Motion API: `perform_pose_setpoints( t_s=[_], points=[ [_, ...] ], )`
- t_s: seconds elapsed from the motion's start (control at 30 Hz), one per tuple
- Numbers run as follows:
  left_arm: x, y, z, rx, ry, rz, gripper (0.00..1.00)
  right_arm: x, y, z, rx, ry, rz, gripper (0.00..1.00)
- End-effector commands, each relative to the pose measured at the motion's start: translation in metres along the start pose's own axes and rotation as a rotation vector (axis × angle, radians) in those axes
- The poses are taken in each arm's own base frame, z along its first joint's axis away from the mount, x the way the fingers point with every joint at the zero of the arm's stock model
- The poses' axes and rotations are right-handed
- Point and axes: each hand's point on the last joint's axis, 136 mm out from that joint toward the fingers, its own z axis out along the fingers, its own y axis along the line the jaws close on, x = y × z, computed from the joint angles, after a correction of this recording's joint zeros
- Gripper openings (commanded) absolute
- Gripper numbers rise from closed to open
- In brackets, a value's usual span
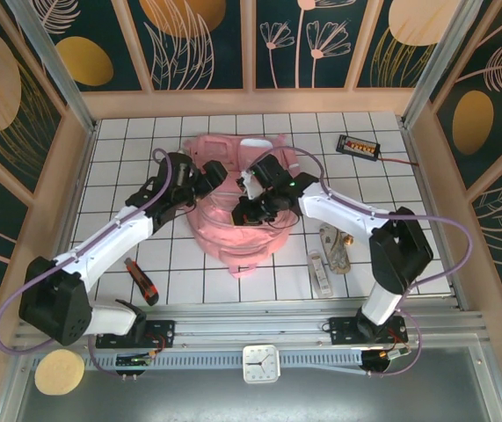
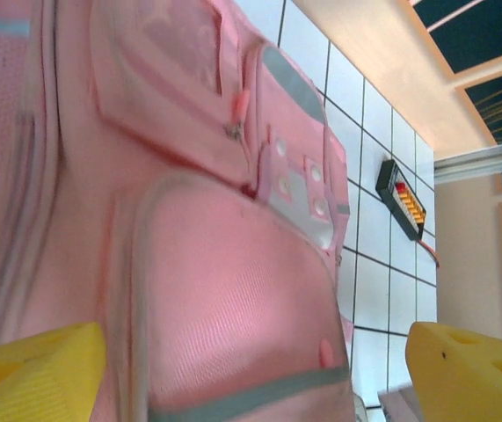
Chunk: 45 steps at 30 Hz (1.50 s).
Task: Pack books, pencil case, and school supplies into a backpack
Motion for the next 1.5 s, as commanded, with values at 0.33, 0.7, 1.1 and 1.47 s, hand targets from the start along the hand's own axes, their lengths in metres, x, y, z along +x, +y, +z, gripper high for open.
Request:
perform_pose_setpoints(
  t_s=[0.33,0.7,1.1,1.47],
  points=[
    [0.011,0.001,0.047,0.041,0.198,0.046,0.79,0.041,-0.022,-0.057,0.051,-0.002,0.024,0.0],
    [0.087,0.005,0.057,0.052,0.605,0.132,0.61,0.04,-0.042,-0.065,0.084,-0.031,0.061,0.0],
    [0.132,0.032,0.064,0.048,0.831,0.283,0.35,0.035,-0.048,-0.059,0.107,-0.044,0.087,0.0],
    [0.143,0.016,0.076,0.177,0.871,0.214,0.0,0.047,-0.031,-0.03,0.116,-0.003,0.103,0.0]
  ],
)
